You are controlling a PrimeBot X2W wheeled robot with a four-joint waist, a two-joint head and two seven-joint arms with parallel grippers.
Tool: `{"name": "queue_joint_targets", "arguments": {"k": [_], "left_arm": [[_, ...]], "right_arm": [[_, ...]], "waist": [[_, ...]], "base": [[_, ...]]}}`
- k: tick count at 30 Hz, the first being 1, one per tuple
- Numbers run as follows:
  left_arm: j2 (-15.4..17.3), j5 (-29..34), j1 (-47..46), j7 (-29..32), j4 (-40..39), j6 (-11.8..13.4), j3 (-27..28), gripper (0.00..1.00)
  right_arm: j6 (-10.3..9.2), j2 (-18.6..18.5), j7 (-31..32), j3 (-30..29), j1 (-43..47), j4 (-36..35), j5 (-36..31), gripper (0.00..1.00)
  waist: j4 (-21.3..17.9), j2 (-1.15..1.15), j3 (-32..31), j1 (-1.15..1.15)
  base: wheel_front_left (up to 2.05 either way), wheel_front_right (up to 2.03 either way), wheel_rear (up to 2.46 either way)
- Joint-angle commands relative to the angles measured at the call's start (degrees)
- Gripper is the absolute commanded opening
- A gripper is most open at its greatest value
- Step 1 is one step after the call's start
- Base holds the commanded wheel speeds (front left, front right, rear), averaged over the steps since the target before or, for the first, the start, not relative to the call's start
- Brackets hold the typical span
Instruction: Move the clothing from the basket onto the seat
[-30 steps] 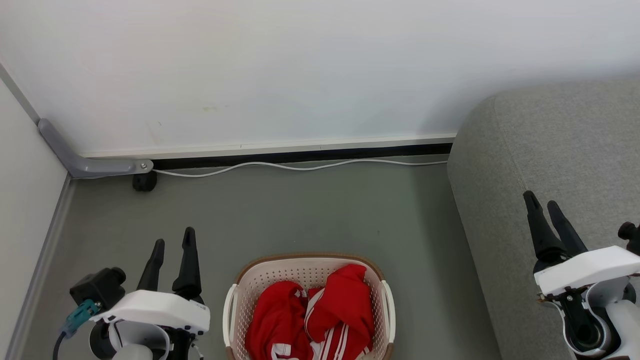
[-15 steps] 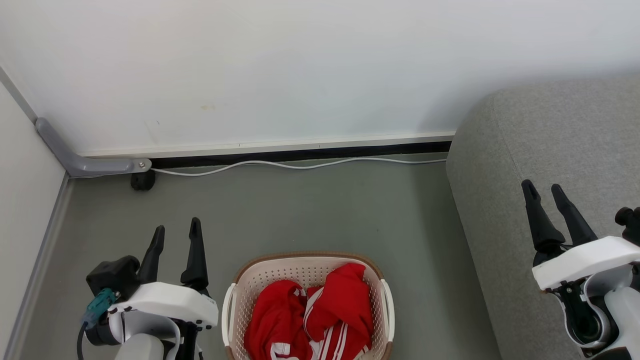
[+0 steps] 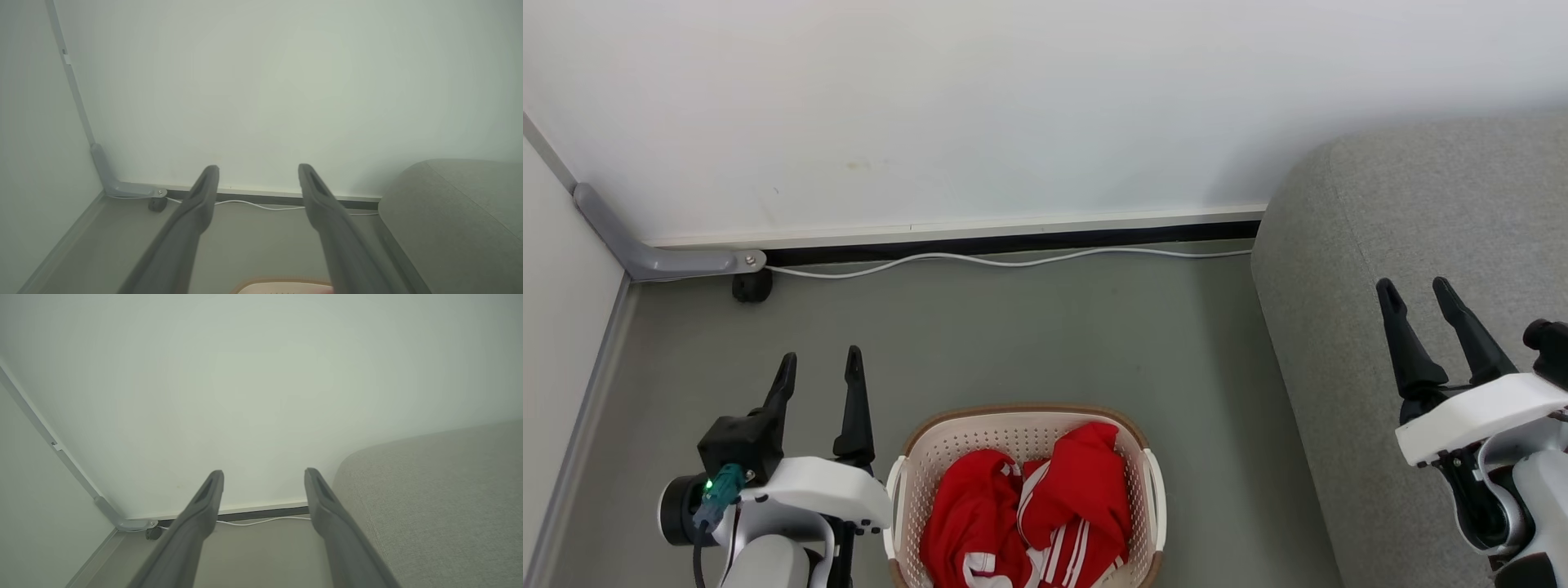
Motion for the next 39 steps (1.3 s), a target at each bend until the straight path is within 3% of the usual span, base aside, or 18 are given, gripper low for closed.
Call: {"name": "queue_joint_targets", "arguments": {"k": [1,10,28,33,39], "left_arm": [[0.9,2.0,-3.5,-1.0,-1.4,0.8,1.2,1.00],[1.0,8.0,-4.3,-2.5,-1.2,2.6,0.5,1.00],[1.0,7.1,-4.4,-2.5,-0.7,3.4,-0.1,1.00],[1.0,4.7,-5.2,-2.5,-0.5,5.6,-4.2,1.00],[1.0,1.3,-7.6,-2.5,-0.7,10.2,-10.8,1.00]], "right_arm": [[0.25,-1.6,-1.1,1.2,-2.1,-1.5,-1.6,1.00],[0.25,-3.0,-2.6,2.8,-3.2,-1.6,-6.2,1.00],[0.25,-3.0,-2.6,0.9,-3.3,-3.1,-7.2,1.00],[0.25,-4.5,-2.6,-0.8,-4.3,-7.5,-7.0,1.00],[0.25,-7.0,-2.6,-3.4,-5.4,-14.0,-6.1,1.00]], "waist": [[0.0,0.00,0.2,0.00],[-0.1,0.00,0.5,0.00],[-0.1,0.00,2.1,0.00],[-0.2,0.00,6.7,0.00],[-0.1,0.00,13.9,0.00]], "base": [[0.00,0.00,0.00],[0.00,0.00,0.00],[0.00,0.00,0.00],[0.00,0.00,0.00],[0.00,0.00,0.00]]}}
